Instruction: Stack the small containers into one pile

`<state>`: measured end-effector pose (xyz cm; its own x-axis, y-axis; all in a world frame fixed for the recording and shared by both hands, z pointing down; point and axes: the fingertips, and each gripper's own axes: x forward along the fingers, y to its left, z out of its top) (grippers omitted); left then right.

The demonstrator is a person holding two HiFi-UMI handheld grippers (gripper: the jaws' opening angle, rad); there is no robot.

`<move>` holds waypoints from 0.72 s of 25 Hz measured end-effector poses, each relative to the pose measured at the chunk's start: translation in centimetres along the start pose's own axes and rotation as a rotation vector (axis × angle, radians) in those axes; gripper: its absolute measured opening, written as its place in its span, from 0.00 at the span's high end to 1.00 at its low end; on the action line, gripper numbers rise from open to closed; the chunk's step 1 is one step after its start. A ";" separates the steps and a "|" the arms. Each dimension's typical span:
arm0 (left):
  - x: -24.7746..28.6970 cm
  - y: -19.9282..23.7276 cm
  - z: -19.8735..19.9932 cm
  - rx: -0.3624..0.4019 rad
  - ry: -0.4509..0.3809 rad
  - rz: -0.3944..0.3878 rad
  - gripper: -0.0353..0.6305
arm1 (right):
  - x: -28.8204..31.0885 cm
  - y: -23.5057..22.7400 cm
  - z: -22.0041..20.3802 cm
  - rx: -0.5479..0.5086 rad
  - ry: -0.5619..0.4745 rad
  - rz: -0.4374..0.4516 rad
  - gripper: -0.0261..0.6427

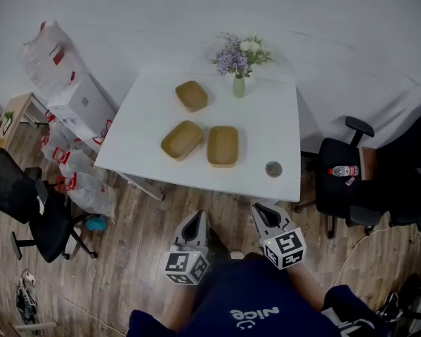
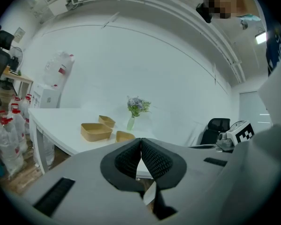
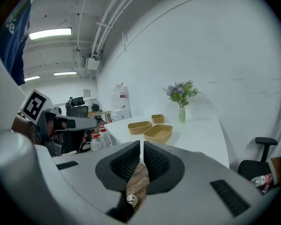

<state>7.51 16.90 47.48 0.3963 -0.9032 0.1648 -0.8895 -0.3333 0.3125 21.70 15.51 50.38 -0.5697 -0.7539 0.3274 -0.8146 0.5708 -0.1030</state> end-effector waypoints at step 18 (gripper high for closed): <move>15.1 10.6 5.6 0.231 0.113 -0.182 0.92 | 14.7 -3.7 5.0 0.066 0.022 -0.142 0.88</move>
<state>2.83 -1.83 48.03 0.5649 -0.7916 0.2329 -0.8247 -0.5510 0.1274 15.76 0.66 50.91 -0.4466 -0.8176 0.3635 -0.8924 0.4362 -0.1152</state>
